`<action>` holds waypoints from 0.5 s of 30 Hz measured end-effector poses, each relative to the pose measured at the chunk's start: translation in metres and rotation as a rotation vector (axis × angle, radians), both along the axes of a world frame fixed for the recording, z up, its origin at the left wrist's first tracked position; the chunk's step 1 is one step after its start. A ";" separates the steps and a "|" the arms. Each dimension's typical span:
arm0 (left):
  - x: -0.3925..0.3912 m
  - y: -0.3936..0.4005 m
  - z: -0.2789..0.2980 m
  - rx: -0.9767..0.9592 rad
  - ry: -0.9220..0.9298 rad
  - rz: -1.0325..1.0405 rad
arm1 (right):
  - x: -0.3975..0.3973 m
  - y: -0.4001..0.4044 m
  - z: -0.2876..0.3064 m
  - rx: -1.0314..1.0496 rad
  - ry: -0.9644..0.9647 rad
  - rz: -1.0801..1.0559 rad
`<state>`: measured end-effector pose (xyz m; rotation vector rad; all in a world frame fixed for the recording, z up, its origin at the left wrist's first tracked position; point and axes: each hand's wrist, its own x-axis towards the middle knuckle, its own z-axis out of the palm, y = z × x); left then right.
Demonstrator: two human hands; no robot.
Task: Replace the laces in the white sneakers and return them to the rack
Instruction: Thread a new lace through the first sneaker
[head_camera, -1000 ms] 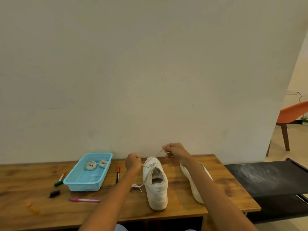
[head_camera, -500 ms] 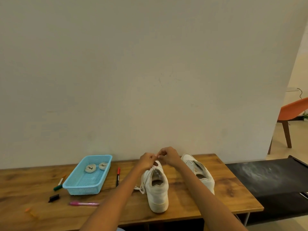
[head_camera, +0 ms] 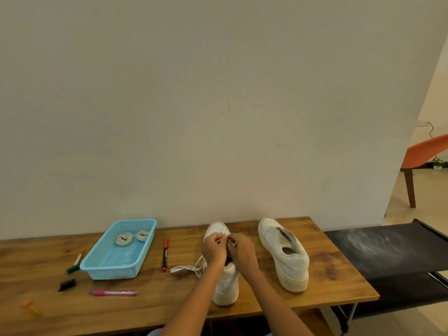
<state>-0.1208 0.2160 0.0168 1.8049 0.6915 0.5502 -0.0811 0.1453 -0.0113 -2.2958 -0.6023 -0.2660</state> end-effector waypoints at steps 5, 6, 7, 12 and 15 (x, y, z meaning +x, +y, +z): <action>0.003 -0.001 -0.003 0.146 -0.011 0.036 | 0.000 0.006 -0.018 0.499 0.148 -0.117; 0.002 -0.001 -0.004 0.189 0.019 0.036 | 0.001 0.009 -0.021 0.553 0.185 -0.126; 0.002 0.000 -0.004 0.222 0.053 0.040 | 0.002 0.010 -0.023 0.590 0.205 -0.122; 0.008 0.004 -0.009 0.274 0.158 0.014 | 0.004 0.010 -0.026 0.614 0.221 -0.093; 0.006 0.003 -0.010 0.293 0.176 0.009 | 0.003 0.011 -0.028 0.605 0.228 -0.096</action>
